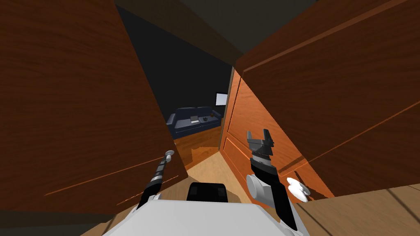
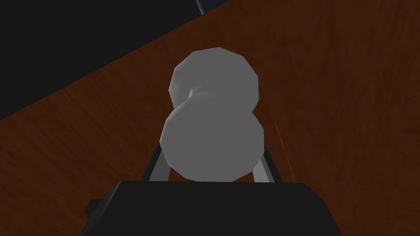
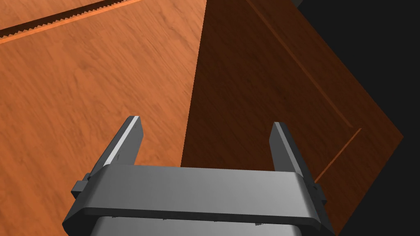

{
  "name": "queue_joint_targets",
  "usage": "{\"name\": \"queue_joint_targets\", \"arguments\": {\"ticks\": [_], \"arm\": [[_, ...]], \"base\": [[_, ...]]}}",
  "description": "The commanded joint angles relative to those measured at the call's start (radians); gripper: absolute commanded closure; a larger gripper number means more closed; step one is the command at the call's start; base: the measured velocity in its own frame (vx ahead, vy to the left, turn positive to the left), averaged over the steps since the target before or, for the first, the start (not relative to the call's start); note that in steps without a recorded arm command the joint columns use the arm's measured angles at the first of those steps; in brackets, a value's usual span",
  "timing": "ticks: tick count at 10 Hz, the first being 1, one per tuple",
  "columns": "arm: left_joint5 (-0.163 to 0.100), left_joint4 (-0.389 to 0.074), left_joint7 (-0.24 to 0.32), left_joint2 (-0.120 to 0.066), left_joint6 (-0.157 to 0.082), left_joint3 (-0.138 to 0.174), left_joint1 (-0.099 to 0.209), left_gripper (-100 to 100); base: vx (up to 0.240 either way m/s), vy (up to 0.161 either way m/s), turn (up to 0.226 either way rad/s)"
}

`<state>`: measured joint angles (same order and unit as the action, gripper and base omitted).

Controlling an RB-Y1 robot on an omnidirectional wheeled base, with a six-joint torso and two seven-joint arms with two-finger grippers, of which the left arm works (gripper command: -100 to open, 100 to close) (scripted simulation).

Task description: Pull the door open

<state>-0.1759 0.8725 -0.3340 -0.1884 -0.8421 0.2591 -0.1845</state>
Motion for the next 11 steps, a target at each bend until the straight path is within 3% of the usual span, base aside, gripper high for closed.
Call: {"name": "queue_joint_targets", "arguments": {"ticks": [1,3,6,8,11], "arm": [[-0.008,0.002,0.028,0.002,-0.001,-0.006,0.001,100],[-0.044,0.002,0.094,-0.003,-0.002,-0.016,-0.001,100],[-0.062,0.002,0.153,-0.006,-0.003,-0.021,-0.001,100],[-0.099,0.002,0.218,-0.011,-0.004,-0.031,-0.003,100],[-0.117,0.002,0.278,-0.014,-0.005,-0.036,-0.004,100]], "base": [[-0.042,0.007,-0.056],[-0.061,0.009,-0.091],[-0.049,0.007,-0.057],[-0.059,0.010,-0.110],[-0.048,0.005,-0.057]]}}
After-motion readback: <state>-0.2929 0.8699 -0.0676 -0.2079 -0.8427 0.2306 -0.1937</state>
